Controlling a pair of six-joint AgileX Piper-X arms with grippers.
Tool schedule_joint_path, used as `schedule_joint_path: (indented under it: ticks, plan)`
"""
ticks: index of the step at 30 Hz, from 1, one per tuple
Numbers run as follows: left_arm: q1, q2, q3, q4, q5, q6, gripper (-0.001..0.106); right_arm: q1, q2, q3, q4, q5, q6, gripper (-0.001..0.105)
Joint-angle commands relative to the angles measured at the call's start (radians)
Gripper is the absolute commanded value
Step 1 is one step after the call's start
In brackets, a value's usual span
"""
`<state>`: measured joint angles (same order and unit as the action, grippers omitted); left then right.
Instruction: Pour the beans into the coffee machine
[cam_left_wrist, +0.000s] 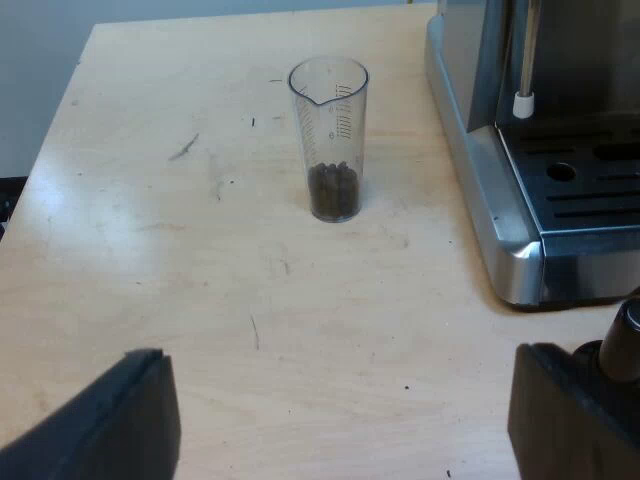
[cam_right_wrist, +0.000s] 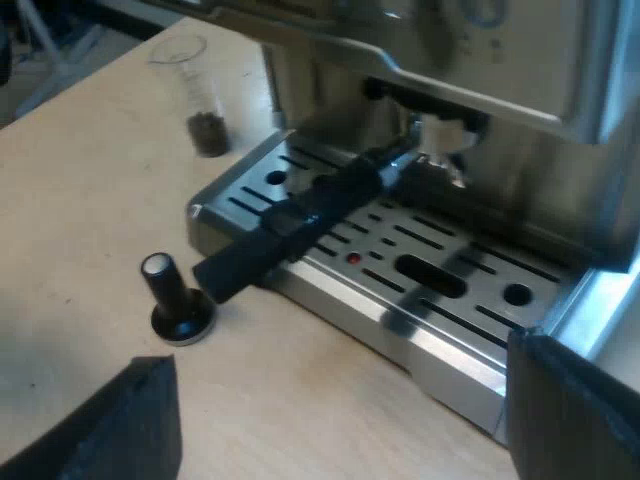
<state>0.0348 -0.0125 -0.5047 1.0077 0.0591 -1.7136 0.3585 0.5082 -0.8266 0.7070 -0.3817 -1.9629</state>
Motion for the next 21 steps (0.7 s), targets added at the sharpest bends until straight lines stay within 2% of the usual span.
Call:
schedule_joint_path:
  ticks: [1,12,17,21]
  plan:
    - [0.0,-0.035,-0.002,-0.007,0.005,-0.002,0.07,0.045,0.027,-0.012,-0.048,0.031,-0.012,0.069]
    - [0.0,-0.035,-0.002,-0.007,0.005,-0.002,0.07,0.198,0.154,-0.01,-0.182,0.106,-0.003,0.069]
    - [0.0,-0.035,-0.002,-0.007,0.005,-0.002,0.07,0.245,0.227,-0.01,-0.237,0.117,0.074,0.069]
    - [0.0,-0.035,-0.002,-0.007,0.005,-0.002,0.07,0.265,0.26,-0.01,-0.268,0.117,0.101,0.069]
